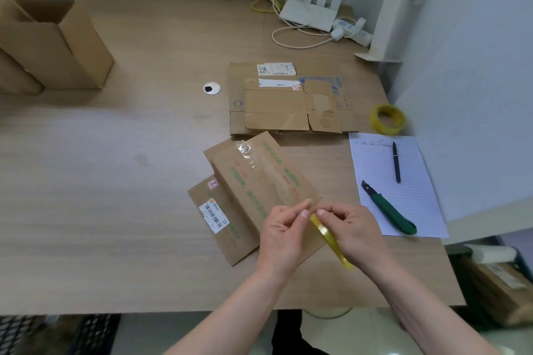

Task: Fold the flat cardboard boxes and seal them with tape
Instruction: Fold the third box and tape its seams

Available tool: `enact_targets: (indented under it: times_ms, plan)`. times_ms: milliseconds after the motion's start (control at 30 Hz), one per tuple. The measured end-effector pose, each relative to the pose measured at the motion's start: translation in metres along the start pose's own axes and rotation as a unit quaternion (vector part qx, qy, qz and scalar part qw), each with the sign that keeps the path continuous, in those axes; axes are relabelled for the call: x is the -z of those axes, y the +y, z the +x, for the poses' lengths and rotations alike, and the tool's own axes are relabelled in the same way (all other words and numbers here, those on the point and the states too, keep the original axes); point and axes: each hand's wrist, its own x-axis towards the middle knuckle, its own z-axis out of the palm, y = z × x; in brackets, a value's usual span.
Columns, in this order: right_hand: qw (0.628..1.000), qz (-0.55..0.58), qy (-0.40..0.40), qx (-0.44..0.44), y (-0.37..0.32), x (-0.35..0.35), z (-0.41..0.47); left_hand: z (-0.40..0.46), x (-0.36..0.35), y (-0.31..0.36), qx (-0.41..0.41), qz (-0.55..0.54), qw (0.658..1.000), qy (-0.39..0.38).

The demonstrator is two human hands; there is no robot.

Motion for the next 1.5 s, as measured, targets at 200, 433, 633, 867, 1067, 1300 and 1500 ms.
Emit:
enact_targets:
  times_ms: [200, 433, 633, 867, 1067, 1300, 1500]
  plan:
    - [0.969, -0.243, 0.034, 0.041, -0.005, 0.021, 0.008, 0.013, 0.033, -0.014, 0.076, 0.006, 0.991, 0.112]
    - [0.948, -0.299, -0.071, 0.084, -0.013, 0.029, 0.019, 0.018, 0.022, 0.002, 0.019, 0.116, 0.990, -0.083]
    - [0.953, -0.221, -0.161, 0.130, -0.012, 0.035, 0.023, 0.020, 0.013, 0.010, 0.043, 0.063, 0.986, -0.150]
    - [0.960, -0.183, -0.186, 0.104, -0.001, 0.046, 0.029, 0.018, 0.007, 0.007, 0.010, 0.173, 0.975, -0.138]
    - [0.966, -0.161, -0.183, 0.086, 0.000, 0.048, 0.033, 0.017, -0.008, 0.000, -0.136, 0.315, 0.938, -0.042]
    - [0.953, -0.211, -0.197, 0.090, 0.001, 0.052, 0.037, 0.016, -0.004, -0.006, -0.159, 0.285, 0.945, 0.005]
    - [0.946, -0.123, -0.293, 0.061, 0.006, 0.055, 0.041, 0.010, 0.001, -0.010, -0.161, 0.278, 0.946, 0.049]
